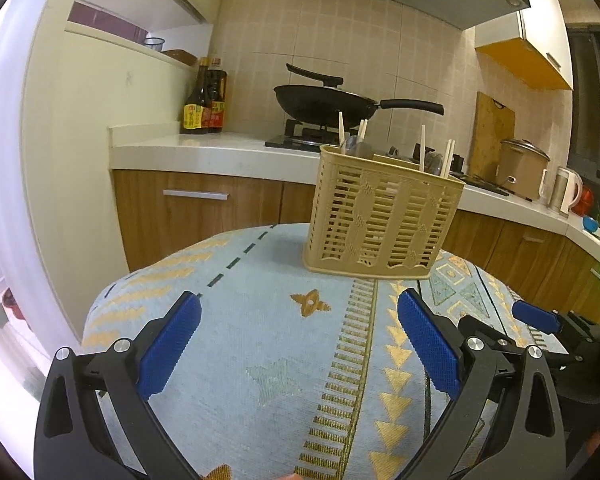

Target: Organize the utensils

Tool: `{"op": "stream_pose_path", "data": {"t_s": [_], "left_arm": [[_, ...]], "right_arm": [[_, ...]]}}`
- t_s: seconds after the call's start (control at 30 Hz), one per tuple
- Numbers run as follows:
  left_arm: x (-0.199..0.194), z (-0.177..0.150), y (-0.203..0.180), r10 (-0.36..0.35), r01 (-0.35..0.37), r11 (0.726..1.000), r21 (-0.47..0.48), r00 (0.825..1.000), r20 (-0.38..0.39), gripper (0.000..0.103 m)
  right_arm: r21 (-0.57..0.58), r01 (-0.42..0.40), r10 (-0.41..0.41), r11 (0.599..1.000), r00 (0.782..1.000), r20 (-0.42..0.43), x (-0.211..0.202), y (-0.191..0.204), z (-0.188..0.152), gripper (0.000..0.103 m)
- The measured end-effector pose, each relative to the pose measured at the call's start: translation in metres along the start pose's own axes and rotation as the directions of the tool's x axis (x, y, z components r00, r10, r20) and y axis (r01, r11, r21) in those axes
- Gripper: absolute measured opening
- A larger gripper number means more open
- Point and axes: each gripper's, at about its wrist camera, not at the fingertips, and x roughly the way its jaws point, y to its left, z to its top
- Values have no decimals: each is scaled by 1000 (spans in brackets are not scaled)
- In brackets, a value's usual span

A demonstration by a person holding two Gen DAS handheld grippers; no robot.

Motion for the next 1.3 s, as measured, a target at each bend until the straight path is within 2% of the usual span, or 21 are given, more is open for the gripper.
{"op": "stream_pose_path", "data": {"t_s": [0.2,0.47,1.3], "left_arm": [[0,0,3,0,0,1000,-14,1000,-5,95],[1,0,4,1,-1,1000,-21,1000,-10,95],[5,-1,5,-2,2,1000,-27,1000,-26,95]], "right_arm": [[-15,-9,9,1000,1000,4,-2,3,-1,84],[18,-27,27,999,1000,-10,1,-4,0,84],[7,-16,16,1000,1000,-26,5,-1,0,84]]}}
